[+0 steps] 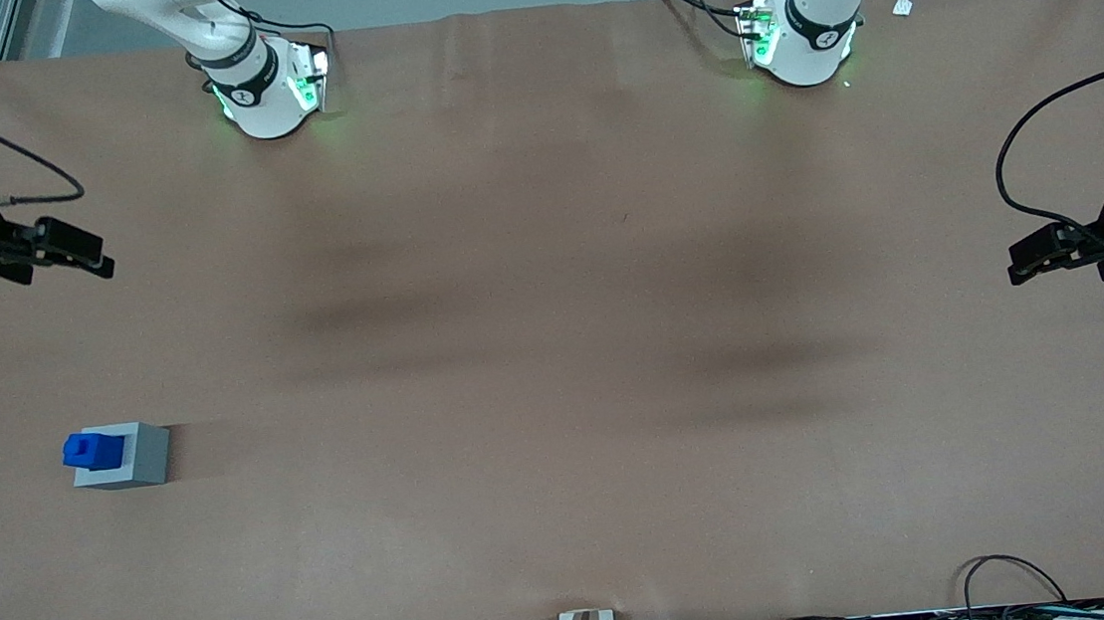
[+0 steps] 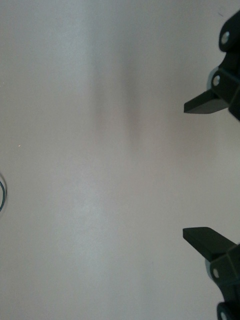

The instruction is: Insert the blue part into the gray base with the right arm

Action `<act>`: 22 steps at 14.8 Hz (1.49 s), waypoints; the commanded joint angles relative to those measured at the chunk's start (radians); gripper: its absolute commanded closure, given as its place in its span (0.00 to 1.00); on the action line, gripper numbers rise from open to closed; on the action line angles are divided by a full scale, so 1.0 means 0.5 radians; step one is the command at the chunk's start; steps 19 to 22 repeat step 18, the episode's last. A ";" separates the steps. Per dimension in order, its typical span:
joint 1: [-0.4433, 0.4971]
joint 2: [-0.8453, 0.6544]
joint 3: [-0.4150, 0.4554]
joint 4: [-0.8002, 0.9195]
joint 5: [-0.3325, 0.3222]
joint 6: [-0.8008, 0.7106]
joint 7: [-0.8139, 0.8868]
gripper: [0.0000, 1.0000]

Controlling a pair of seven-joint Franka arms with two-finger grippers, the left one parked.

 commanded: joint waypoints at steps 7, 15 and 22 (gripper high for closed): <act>-0.008 -0.243 -0.007 -0.219 -0.016 0.028 -0.043 0.00; -0.002 -0.240 -0.004 -0.200 -0.093 0.000 -0.245 0.00; -0.005 -0.237 -0.007 -0.200 -0.093 0.000 -0.316 0.00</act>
